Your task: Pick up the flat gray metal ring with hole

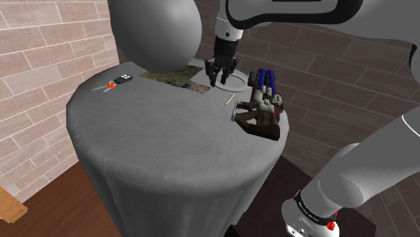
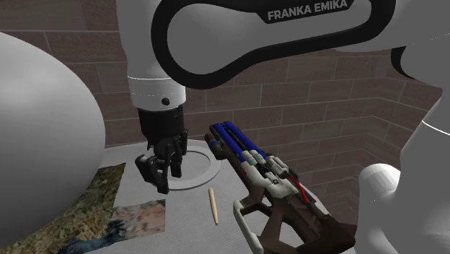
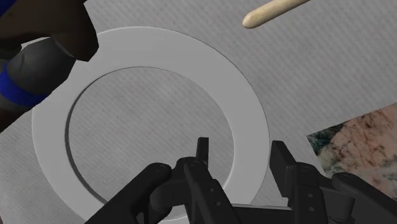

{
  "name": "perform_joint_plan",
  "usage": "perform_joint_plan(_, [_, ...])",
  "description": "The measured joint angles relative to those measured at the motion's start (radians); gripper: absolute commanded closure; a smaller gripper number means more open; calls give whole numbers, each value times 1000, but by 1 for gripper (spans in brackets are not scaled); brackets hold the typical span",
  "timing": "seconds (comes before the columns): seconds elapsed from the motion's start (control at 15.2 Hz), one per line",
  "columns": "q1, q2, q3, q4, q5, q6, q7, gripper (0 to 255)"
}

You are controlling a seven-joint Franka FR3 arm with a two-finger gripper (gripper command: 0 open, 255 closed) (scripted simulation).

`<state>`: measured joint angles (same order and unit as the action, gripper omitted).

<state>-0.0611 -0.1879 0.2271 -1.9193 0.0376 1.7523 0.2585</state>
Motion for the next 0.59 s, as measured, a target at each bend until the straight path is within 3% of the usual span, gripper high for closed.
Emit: perform_joint_plan(0.59, [0, 0, -1, 0, 11, 1, -2, 255])
